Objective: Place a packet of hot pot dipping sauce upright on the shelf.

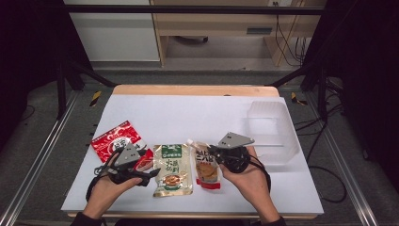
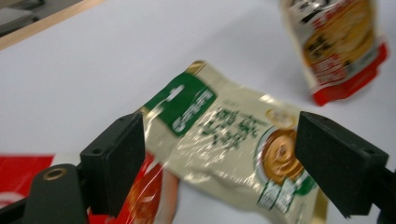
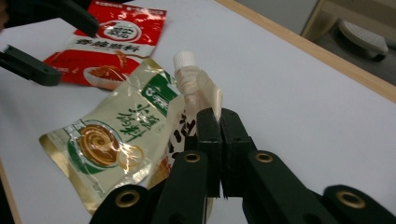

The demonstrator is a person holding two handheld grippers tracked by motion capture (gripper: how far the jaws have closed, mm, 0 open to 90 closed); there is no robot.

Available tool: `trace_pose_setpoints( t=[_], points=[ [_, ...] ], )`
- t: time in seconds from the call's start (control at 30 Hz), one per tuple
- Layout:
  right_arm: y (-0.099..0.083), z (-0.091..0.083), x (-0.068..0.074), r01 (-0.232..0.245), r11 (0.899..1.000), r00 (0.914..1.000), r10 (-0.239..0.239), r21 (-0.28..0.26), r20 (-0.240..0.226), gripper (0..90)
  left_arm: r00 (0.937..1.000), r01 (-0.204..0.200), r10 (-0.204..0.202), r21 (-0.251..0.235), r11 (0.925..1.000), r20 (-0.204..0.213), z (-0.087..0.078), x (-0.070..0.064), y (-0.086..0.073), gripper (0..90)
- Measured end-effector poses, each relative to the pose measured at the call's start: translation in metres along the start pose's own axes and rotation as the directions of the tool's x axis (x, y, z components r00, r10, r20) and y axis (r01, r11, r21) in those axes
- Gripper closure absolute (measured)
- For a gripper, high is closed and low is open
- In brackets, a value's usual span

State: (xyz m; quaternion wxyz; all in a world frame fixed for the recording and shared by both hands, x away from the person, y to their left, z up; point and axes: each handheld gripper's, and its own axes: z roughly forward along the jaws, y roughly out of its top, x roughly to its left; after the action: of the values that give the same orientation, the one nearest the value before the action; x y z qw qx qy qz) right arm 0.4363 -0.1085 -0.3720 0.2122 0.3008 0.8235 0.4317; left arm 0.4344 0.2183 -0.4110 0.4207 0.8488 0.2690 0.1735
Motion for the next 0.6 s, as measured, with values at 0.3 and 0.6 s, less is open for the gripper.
trace_pose_setpoints(
  t=[0.3, 0.6],
  points=[
    [0.015, 0.0, 0.002, 0.07, 0.997, 0.996, -0.072, -0.034, -0.053, 89.1, 0.9905, -0.101, 0.102, -0.022, 0.9947, 0.092, 0.027, -0.008, 0.045, 21.0],
    [0.013, -0.004, 0.011, 0.114, 0.992, 0.9873, -0.119, -0.047, -0.106, 89.1, 0.9825, -0.127, 0.13, -0.036, 0.9913, 0.133, 0.036, -0.022, 0.042, 24.7]
  ],
)
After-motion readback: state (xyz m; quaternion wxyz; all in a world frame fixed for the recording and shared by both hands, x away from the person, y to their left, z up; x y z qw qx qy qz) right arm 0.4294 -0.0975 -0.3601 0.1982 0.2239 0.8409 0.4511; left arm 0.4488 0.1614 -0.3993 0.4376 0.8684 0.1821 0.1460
